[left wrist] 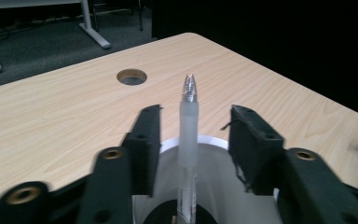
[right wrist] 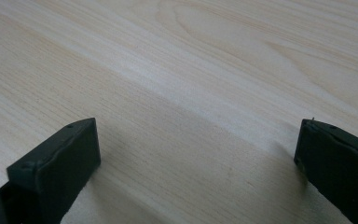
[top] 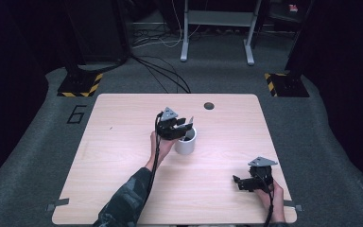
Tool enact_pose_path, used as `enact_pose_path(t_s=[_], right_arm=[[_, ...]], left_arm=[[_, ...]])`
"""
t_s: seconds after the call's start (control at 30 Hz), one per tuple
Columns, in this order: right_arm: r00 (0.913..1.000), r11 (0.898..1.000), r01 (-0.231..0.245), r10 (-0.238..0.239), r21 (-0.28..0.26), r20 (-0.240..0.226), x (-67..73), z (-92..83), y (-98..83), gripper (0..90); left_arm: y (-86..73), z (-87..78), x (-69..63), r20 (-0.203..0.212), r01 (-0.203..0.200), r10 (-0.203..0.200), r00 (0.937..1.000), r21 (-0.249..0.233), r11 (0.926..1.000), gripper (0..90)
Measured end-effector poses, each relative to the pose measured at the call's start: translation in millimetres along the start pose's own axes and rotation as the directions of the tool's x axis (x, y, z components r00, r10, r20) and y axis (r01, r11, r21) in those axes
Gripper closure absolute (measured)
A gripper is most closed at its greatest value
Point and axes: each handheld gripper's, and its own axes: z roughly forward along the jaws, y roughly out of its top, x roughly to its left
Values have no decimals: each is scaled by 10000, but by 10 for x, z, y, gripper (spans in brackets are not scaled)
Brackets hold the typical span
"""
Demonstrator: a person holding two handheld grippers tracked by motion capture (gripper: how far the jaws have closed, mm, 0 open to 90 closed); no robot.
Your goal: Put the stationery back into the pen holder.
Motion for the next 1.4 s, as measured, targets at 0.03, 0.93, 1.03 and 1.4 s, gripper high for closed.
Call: enact_pose_path(t_s=[0.03, 0.93, 1.03, 1.4], right_arm=[[10000, 10000, 4, -4, 10, 4, 0, 0, 0, 0], [10000, 10000, 12, -12, -71, 12, 0, 5, 1, 0], [10000, 10000, -3, 3, -73, 20, 1, 6, 1, 0], [10000, 10000, -14, 14, -71, 32, 3, 6, 2, 0]], left_arm=[[10, -17, -9, -102, -34, 34, 9999, -24, 10000, 487], [-114, -1173, -153, -864, -1184, 1284, 9880, 1123, 9866, 140], [-225, -1328, -153, -1072, -1361, 1517, 9826, 1408, 9806, 135], [-804, -1728, -58, -2009, -1047, 1593, 9666, 2577, 9605, 97]])
